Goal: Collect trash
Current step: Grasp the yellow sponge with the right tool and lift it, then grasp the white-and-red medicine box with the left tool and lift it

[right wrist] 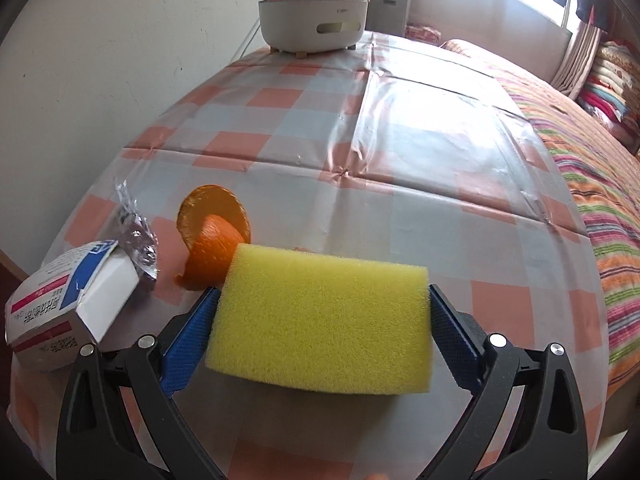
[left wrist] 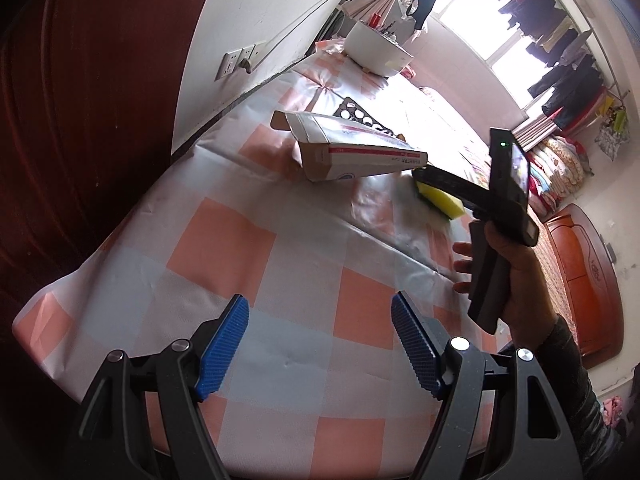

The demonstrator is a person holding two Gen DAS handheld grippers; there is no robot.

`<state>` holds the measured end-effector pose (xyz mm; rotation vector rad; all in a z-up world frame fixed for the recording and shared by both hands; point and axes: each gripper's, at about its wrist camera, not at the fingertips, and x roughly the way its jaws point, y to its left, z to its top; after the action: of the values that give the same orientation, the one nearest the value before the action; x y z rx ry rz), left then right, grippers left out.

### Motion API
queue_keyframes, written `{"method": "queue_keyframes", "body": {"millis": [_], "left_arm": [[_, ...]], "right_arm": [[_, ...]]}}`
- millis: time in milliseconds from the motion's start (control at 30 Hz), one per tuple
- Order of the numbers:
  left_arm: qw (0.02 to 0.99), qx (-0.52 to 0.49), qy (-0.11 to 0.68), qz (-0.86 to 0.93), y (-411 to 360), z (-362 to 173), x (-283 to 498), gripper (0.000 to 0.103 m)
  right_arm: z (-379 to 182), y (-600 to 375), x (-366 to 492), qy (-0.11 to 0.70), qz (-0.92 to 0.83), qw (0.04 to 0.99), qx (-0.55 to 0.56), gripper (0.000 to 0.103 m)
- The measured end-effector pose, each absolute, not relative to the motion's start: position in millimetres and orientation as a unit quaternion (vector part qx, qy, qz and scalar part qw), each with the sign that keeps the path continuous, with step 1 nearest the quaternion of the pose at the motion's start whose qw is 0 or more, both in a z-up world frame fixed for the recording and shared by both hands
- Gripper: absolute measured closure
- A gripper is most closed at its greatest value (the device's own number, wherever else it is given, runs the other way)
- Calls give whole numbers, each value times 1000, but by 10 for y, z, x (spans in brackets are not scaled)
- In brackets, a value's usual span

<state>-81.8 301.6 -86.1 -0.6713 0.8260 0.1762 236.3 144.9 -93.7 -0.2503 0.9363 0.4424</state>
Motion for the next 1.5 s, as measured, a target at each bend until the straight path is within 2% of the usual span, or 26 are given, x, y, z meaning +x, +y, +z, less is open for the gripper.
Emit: {"method": "queue_keyframes", "body": {"millis": [167, 200, 333, 533, 700, 1000, 1300, 1500], "left_arm": [[860, -316, 392, 83, 3012, -842, -811, 31], [860, -315, 392, 83, 3014, -841, -807, 31], [861, -314, 391, 81, 3016, -817, -772, 31], [881, -279, 373, 78, 3026, -608, -631, 31], [910, -209, 353, 67, 3012, -337, -362, 31], [899, 51, 434, 28, 2558, -250, 631, 31], [843, 94, 528, 43, 2376, -621, 1155, 31], [819, 128, 552, 85, 2449, -752, 1381, 31]], "right_arm": [[-1004, 1389, 2420, 469, 210, 850, -117, 8], [-1029, 1354, 2425, 478, 214, 845, -110, 13], [-943, 1152, 2393, 475, 225, 847, -76, 15], [-693, 629, 2109, 444, 243, 862, -31, 15], [-395, -33, 1648, 404, 256, 878, 17, 15], [-500, -662, 1266, 394, 249, 879, 101, 15], [-337, -550, 1178, 369, 281, 877, 120, 15], [-328, -645, 1119, 360, 291, 876, 133, 15]]}}
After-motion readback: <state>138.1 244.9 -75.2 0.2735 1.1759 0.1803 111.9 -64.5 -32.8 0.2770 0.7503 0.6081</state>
